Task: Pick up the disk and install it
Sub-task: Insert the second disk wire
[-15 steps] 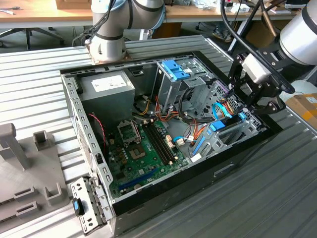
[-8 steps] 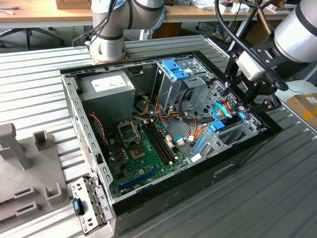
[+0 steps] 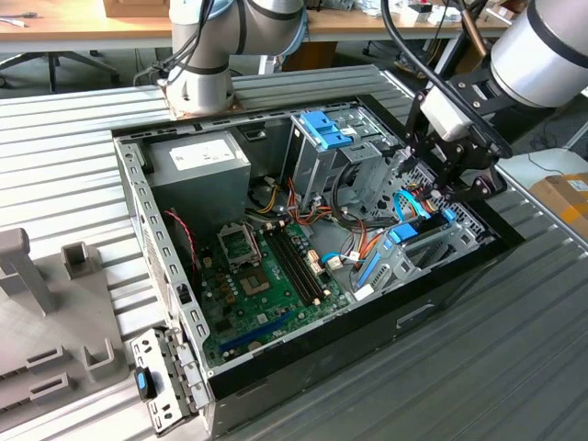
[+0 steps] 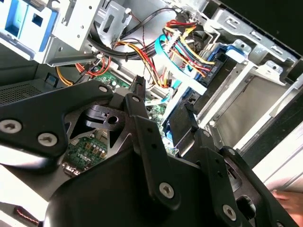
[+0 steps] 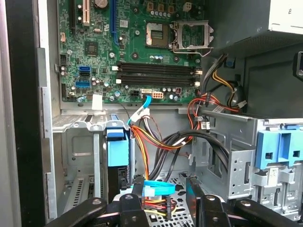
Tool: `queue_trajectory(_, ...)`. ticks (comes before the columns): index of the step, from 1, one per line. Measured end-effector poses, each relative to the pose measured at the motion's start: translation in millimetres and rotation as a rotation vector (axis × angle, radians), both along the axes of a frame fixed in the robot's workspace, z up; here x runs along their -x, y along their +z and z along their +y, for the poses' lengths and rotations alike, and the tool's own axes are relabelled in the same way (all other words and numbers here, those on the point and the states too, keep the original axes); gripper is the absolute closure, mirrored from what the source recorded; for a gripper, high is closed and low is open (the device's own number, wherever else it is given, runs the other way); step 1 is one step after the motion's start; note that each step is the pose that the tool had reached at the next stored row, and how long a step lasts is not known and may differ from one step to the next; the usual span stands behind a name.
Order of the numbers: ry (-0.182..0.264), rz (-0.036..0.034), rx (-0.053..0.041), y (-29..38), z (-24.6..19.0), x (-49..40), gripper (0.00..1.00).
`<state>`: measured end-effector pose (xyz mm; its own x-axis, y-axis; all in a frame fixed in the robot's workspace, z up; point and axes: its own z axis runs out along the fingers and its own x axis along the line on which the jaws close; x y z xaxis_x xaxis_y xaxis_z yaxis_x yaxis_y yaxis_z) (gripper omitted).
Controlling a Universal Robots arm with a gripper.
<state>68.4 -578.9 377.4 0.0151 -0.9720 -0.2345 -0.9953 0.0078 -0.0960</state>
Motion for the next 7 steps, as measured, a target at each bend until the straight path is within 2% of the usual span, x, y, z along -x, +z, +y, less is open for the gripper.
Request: queue_trajectory(7,0.0,0.0,0.0,0.0,0.0,0.7,0.52)
